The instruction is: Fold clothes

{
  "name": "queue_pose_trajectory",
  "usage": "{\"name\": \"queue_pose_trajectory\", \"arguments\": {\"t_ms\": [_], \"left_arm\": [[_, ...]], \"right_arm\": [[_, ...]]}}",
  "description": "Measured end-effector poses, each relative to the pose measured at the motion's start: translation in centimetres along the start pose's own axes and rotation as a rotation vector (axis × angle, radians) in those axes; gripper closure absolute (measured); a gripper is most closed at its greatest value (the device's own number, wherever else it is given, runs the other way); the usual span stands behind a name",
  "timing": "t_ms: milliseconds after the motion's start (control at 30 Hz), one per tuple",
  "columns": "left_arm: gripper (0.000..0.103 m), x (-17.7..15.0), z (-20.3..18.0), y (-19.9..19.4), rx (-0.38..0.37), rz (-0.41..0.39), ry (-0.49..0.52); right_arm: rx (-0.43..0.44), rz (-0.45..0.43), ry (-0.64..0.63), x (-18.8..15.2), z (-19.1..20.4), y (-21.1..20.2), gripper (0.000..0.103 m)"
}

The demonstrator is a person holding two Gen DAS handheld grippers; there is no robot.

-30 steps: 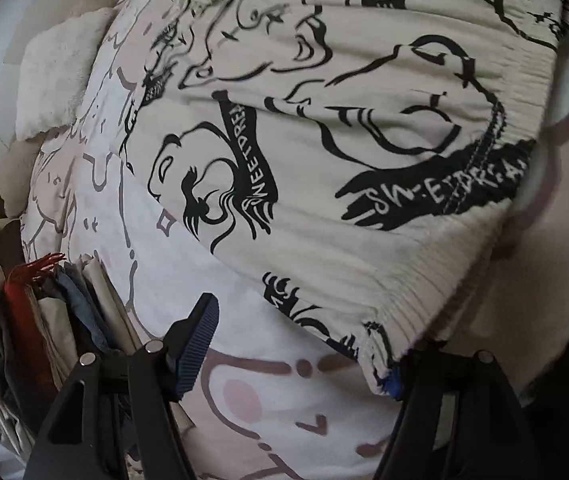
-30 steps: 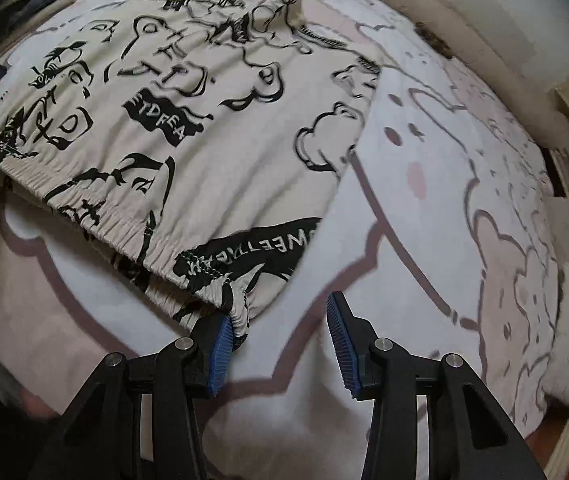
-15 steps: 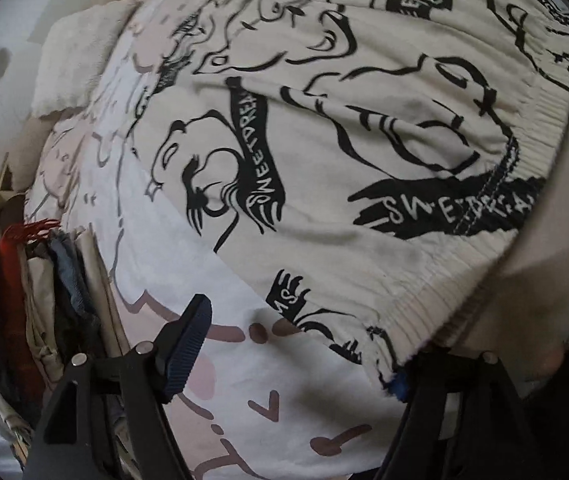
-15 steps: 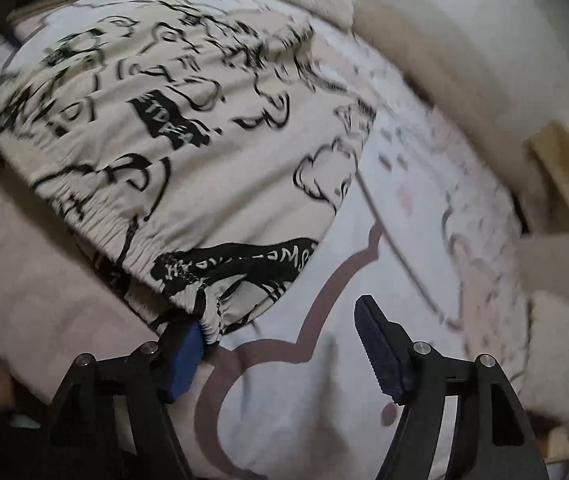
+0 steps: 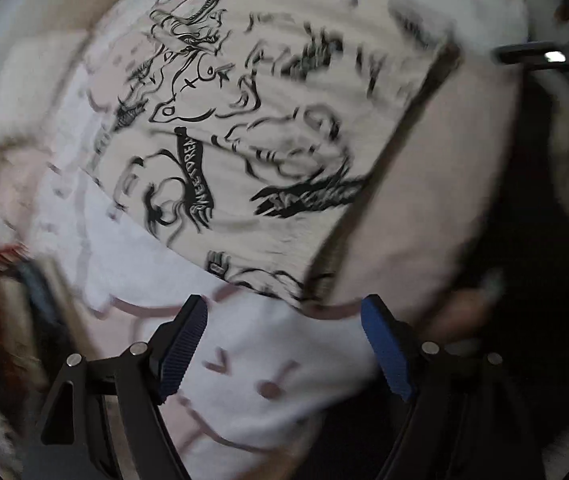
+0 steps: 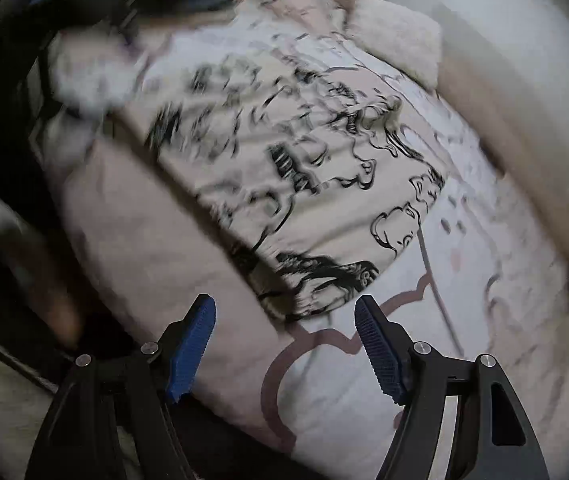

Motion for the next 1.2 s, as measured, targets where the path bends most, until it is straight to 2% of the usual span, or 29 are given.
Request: {"name": "queue_pose_trajectory", "arguments": {"t_ms": [67, 167, 200, 233, 333, 433, 500, 667, 733, 800, 867, 933, 967, 1067, 1200], "left_arm": [[0.024, 1.0, 3.9, -1.0, -0.029, -0.011, -0.12], [0.024, 3.0, 11.1, -0.6, 0.06, -0.05, -0.314], [0.024, 3.9, 14.1, 0.3, 0.093, -0.066, -0.396], [0.024, 4.4, 16.0, 1.2, 0.096, -0.075, -0.456], [0.024, 6.2, 21.2, 5.1, 0.06, -0.088, -0.661], [0.027, 8.0, 23.6, 9.2, 0.035, -0.087, -0.761], [0.031, 9.1, 24.3, 12.0, 0.007, -0.081, -0.807], [0.033, 11.0, 23.9, 18.8, -0.125, 0.022, -0.882], [0.033, 11.9, 23.3, 20.5, -0.143, 0.046, -0.867], [0.033, 12.6, 22.6, 20.7, -0.114, 0.042, -0.833], [0.054, 13.2, 22.4, 20.5, -0.095, 0.022, -0.813], [0.095, 13.1, 22.8, 20.1, -0.111, 0.002, -0.834], [0.095, 12.8, 23.1, 19.8, -0.116, -0.009, -0.861], [0.095, 10.3, 24.1, 18.2, -0.064, -0.041, -0.983], [0.095, 5.1, 25.3, 16.0, 0.047, -0.067, -1.155]], "right_arm": [[0.05, -0.071, 0.158, 1.1, -3.8, -2.3, 0.031], [0.077, -0.187, 0.398, 2.9, -10.2, -3.6, 0.031], [0.083, -0.22, 0.461, 3.6, -12.3, -3.6, 0.031], [0.089, -0.25, 0.518, 4.3, -14.3, -3.5, 0.031], [0.105, -0.304, 0.641, 6.5, -20.1, -1.6, 0.031], [0.144, -0.324, 0.739, 7.8, -24.1, 1.0, 0.033], [0.186, -0.33, 0.81, 8.0, -26.2, 3.0, 0.041], [0.253, -0.307, 0.925, 8.5, -29.7, 7.7, 0.042], [0.258, -0.279, 0.938, 8.8, -30.1, 9.4, 0.042], [0.264, -0.248, 0.938, 9.0, -30.4, 10.8, 0.042], [0.276, -0.227, 0.931, 9.2, -30.5, 12.0, 0.042], [0.288, -0.215, 0.926, 9.6, -30.4, 13.0, 0.042], [0.294, -0.214, 0.926, 9.7, -30.3, 13.3, 0.042], [0.306, -0.213, 0.925, 9.8, -30.0, 14.0, 0.042], [0.312, -0.224, 0.916, 9.4, -29.8, 14.0, 0.042]]}}
Point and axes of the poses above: each gripper's, at about its wrist camera, not at the fingertips, and y roughly the way its jaws point, z to its left, x to its top, the point moved 3 cm from there along y, roughly the way its jaws point, and after that the axes turned 14 degrees about x, right-handed, at the moved point
